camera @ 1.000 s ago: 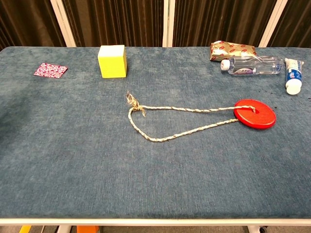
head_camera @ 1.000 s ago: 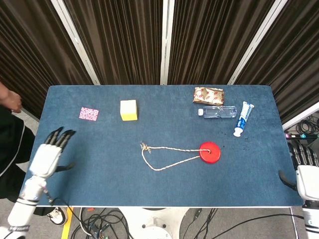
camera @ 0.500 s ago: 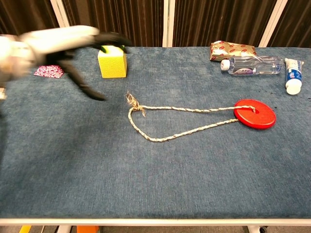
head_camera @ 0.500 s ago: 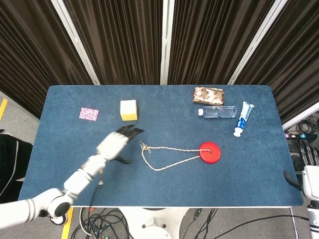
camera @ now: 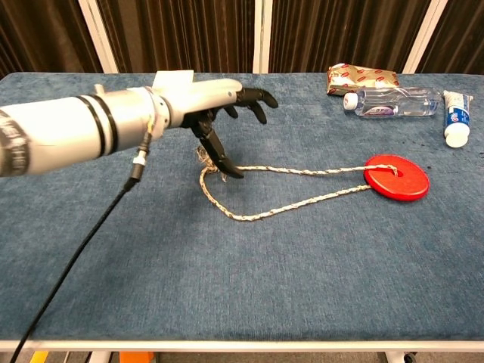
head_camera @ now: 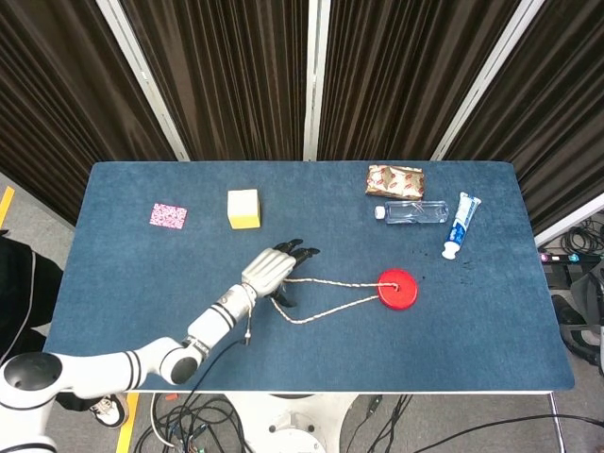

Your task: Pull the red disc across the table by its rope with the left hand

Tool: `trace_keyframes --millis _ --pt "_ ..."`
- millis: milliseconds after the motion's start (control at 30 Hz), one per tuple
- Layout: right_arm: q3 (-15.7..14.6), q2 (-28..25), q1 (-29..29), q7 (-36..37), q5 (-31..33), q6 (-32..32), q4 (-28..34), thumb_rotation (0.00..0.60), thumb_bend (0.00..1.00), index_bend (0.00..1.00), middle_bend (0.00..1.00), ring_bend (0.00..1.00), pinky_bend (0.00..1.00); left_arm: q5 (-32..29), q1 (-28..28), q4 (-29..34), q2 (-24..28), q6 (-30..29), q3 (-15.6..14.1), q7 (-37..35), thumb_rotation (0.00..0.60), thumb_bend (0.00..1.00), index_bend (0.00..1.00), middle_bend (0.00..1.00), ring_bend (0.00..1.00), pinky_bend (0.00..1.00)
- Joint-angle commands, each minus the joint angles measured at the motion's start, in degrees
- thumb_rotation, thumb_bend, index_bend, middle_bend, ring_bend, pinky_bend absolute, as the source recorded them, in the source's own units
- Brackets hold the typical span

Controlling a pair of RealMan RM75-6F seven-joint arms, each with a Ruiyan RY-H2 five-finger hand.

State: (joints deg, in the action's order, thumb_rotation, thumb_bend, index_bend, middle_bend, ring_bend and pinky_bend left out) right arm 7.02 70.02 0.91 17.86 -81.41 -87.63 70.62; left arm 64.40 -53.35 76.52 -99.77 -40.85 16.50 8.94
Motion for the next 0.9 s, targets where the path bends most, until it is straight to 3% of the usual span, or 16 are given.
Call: trace_keyframes --millis 33,233,467,733,900 --pt "0.28 0.1 -0.16 0.78 0.51 0.28 -0.89 0.6 0.18 0.0 0.0 0.0 0.0 -1.44 -1.01 -2.15 -1.43 -0.05 -1.18 2.33 0.6 0.01 0.11 0.21 0.08 0.19" --pt "0.55 0.46 -0.19 1.03 0.84 0.54 -1.61 0.6 0.19 0.0 0.0 0.0 0.0 -1.56 -1.65 -5.14 -3.18 -2.05 -3.39 6.97 0.6 0.03 0.13 0.3 0.19 0.27" --pt "0.81 0.49 -0.37 1.14 1.08 0.54 -1.92 0.6 0.19 0.0 0.0 0.0 0.0 -1.6 -2.64 -9.42 -6.72 -3.87 -4.5 10.59 0.6 0.05 0.15 0.33 0.22 0.33" --pt "0.75 0.81 -0.35 1.52 1.28 1.39 -2.7 0.6 0.19 0.0 0.0 0.0 0.0 -1.11 -2.89 -13.79 -10.15 -5.52 -4.83 11.77 0.6 0.18 0.21 0.4 0.3 0.41" --pt "0.86 0.85 -0.31 1.6 1.41 1.66 -2.83 0.6 0.19 0.0 0.0 0.0 0.0 -0.14 -3.01 -16.16 -11.51 -6.05 -5.06 11.67 0.6 0.28 0.31 0.46 0.38 0.49"
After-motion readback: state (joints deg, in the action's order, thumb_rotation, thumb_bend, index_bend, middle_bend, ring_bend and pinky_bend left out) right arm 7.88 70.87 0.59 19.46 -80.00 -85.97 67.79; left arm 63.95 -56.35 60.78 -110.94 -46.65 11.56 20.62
